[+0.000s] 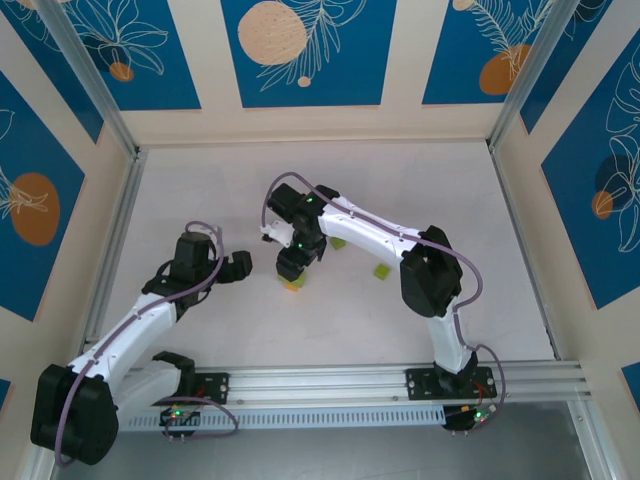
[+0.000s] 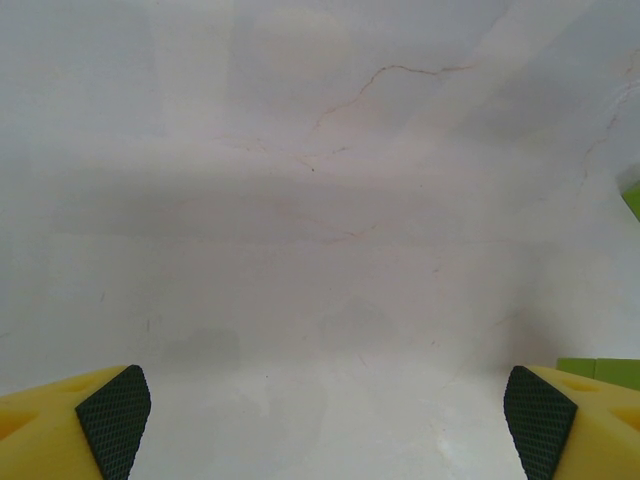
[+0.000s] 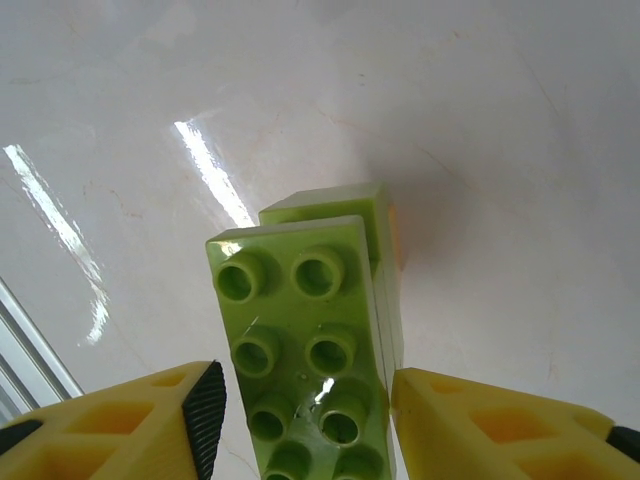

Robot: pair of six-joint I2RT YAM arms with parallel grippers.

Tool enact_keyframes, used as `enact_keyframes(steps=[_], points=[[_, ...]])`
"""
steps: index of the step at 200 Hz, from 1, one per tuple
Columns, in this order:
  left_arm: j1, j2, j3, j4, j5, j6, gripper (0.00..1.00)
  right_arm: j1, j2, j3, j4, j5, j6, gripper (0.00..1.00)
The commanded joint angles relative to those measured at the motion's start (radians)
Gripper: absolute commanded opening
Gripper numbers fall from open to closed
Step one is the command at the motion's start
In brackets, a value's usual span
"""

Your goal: Assemble a carrot with lego

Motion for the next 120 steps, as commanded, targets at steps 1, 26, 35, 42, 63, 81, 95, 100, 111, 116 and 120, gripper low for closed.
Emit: enact_keyframes(steps=[1, 26, 35, 42, 63, 81, 95, 100, 111, 116, 120], points=[[0.014, -0.015, -0.009, 0.017, 0.023, 0.027, 0.94, 0.001, 0.003, -0.017, -0.002, -0.044, -0.03, 0.56], [0.014, -0.015, -0.01, 0.017, 0.024, 0.027, 0.94, 0.001, 0.011, -0.012, -0.012, -0.044, -0.036, 0.52], [0.013, -0.015, -0.01, 0.017, 0.024, 0.028, 0.94, 0.001, 0.015, -0.012, -0.015, -0.047, -0.037, 0.51], [0.014, -0.016, -0.01, 0.017, 0.025, 0.027, 0.94, 0.002, 0.018, -0.011, -0.018, -0.048, -0.039, 0.51], [0.014, -0.015, -0.01, 0.018, 0.025, 0.027, 0.94, 0.004, 0.03, -0.002, -0.027, -0.046, -0.043, 0.53], [0.014, -0.015, -0.009, 0.017, 0.025, 0.028, 0.94, 0.009, 0.047, 0.011, -0.039, -0.041, -0.043, 0.59], [0.014, -0.016, -0.009, 0.016, 0.025, 0.029, 0.94, 0.013, 0.058, 0.022, -0.045, -0.032, -0.044, 0.59], [0.014, -0.015, -0.009, 0.016, 0.025, 0.029, 0.94, 0.013, 0.062, 0.024, -0.045, -0.028, -0.044, 0.58], [0.013, -0.015, -0.01, 0.015, 0.024, 0.029, 0.94, 0.013, 0.066, 0.03, -0.048, -0.023, -0.042, 0.54], [0.014, -0.015, -0.009, 0.016, 0.024, 0.029, 0.94, 0.013, 0.068, 0.033, -0.049, -0.022, -0.042, 0.51], [0.014, -0.016, -0.009, 0.015, 0.024, 0.029, 0.94, 0.013, 0.069, 0.035, -0.05, -0.021, -0.041, 0.5]])
